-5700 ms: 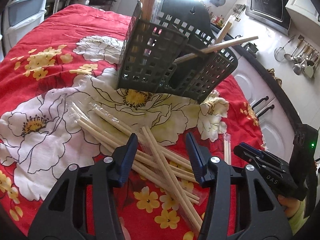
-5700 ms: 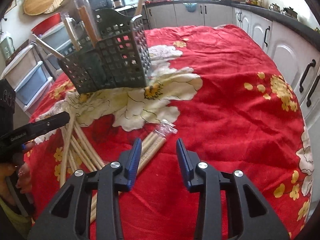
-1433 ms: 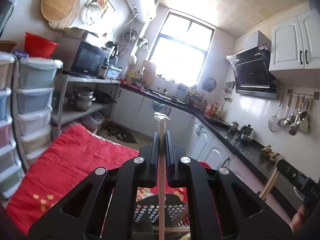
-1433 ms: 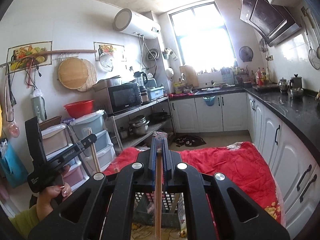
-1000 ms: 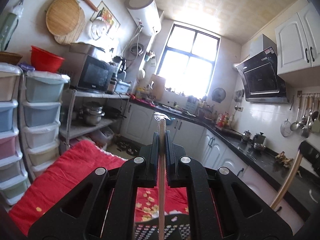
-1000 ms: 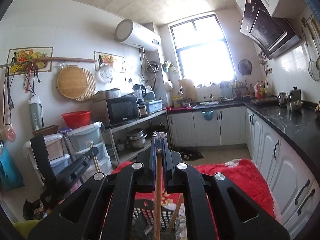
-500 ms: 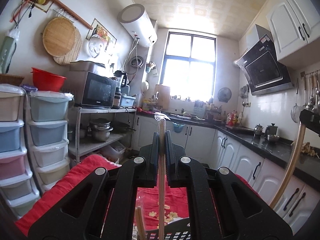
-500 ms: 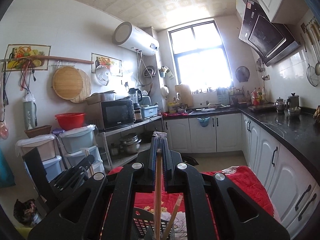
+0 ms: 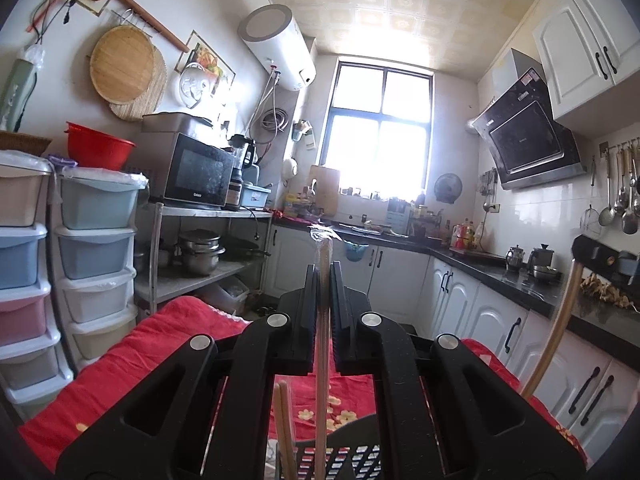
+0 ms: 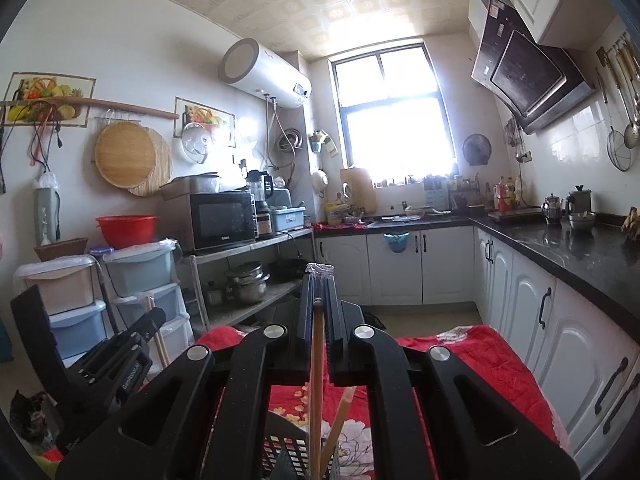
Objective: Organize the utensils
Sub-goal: 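Open the left gripper into the caddy while the right gripper releases its chopstick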
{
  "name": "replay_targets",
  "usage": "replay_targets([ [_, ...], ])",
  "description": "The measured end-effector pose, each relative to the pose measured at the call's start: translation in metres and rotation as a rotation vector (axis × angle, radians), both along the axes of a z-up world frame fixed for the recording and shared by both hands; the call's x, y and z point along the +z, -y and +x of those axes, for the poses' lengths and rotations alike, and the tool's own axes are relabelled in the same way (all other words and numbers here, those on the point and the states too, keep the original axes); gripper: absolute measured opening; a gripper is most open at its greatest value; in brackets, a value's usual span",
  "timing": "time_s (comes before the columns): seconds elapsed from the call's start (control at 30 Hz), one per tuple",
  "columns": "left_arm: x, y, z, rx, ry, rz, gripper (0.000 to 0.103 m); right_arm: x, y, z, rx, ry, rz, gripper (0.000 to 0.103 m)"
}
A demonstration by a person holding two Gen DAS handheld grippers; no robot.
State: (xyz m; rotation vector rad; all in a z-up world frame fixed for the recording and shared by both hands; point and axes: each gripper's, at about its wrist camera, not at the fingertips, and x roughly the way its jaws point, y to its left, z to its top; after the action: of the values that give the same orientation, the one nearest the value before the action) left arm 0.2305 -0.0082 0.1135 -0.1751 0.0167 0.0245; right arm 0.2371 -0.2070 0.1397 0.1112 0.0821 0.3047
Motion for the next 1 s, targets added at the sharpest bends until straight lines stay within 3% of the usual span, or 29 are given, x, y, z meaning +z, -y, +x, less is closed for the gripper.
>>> replay_targets([
  [0.2, -0.008, 0.001, -0.001, -0.025, -0.004, -0.013, 0.003, -0.014, -0.002, 0.004, -0.009, -0.028, -0.005, 0.006],
  [0.3, -0.011, -0.001, -0.002, -0.044, -0.015, -0.024, 0.005, -0.020, 0.000, 0.002, -0.005, -0.045, 0.008, 0.017],
  [0.37, -0.013, -0.002, -0.004, -0.051, -0.020, -0.029, 0.014, -0.023, 0.001, -0.001, -0.008, -0.050, 0.013, 0.038],
  [0.63, -0.010, -0.005, -0.015, -0.071, -0.053, -0.053, 0.047, -0.032, 0.014, -0.008, 0.000, -0.128, 0.062, 0.046],
  [1.0, -0.004, -0.010, -0.035, -0.093, -0.143, -0.077, 0.066, -0.044, 0.025, -0.019, -0.019, -0.255, 0.078, 0.050],
])
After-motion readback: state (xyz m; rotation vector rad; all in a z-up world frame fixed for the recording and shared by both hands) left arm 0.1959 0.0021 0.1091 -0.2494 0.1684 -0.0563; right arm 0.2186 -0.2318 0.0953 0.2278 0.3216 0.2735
